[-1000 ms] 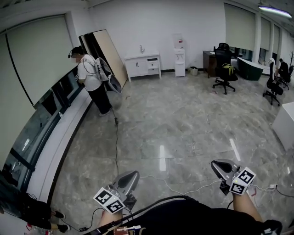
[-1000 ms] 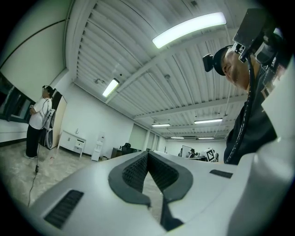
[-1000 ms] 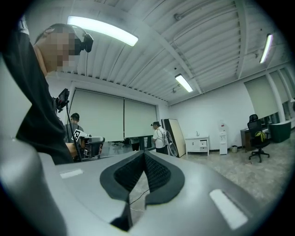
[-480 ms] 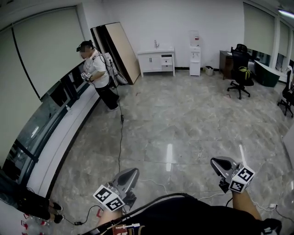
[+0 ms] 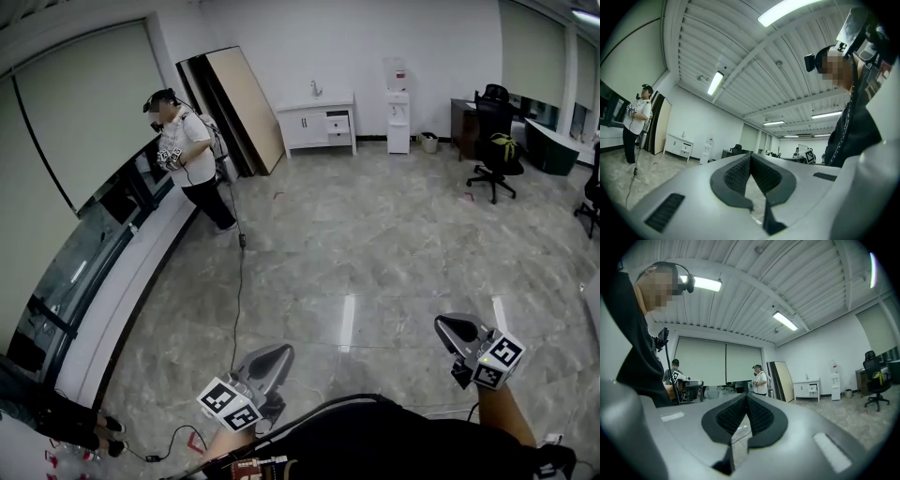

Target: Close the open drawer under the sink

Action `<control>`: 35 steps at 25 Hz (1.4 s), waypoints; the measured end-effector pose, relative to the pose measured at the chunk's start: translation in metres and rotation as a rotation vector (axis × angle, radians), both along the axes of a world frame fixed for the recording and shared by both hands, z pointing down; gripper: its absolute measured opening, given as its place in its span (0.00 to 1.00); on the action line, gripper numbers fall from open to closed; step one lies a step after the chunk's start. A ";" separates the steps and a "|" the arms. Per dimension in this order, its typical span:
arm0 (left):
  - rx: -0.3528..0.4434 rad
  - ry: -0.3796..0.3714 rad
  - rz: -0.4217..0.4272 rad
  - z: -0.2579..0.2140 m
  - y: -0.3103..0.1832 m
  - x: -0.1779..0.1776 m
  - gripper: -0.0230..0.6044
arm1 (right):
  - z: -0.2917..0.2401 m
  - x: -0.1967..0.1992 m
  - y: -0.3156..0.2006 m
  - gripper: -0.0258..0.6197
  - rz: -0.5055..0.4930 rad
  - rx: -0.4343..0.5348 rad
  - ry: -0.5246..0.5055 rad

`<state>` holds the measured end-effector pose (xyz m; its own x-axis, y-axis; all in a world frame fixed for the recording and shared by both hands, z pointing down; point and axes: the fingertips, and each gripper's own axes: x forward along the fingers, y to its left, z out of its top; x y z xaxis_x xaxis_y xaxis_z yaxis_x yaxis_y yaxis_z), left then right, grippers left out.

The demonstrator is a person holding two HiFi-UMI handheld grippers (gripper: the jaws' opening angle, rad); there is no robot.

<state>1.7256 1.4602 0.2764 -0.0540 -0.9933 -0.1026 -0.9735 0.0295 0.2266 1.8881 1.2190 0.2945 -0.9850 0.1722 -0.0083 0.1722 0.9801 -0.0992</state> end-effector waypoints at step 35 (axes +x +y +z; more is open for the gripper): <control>0.038 0.059 0.088 0.025 -0.054 -0.409 0.04 | 0.008 -0.360 -0.055 0.04 0.153 -0.004 0.055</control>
